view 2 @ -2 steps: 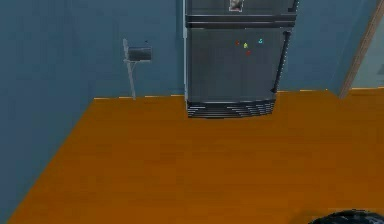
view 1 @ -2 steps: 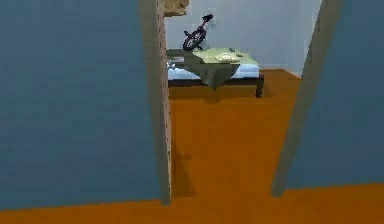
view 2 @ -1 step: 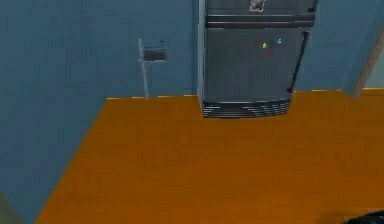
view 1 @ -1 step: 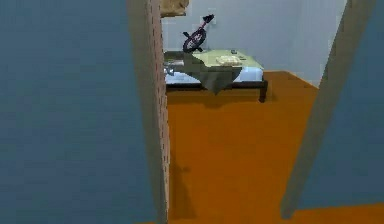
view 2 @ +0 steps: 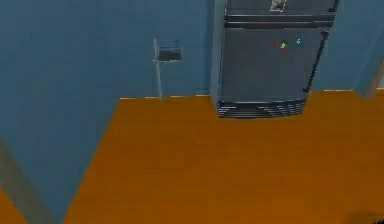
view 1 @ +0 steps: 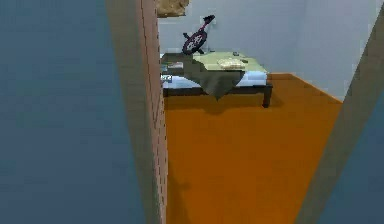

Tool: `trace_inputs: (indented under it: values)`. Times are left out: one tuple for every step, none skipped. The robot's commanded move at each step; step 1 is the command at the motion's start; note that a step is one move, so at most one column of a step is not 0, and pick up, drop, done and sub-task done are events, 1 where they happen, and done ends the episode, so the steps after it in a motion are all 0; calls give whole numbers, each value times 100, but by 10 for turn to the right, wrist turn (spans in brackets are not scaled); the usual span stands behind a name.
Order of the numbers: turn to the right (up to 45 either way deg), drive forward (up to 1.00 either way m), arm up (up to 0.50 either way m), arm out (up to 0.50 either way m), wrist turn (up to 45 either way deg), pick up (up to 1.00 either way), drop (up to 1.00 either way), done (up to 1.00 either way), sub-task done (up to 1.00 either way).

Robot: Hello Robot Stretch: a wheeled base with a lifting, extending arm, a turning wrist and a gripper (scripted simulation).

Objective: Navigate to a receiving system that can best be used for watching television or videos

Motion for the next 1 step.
trace_inputs:
  values:
    - [180,0,0,0,0,0,0,0,0]
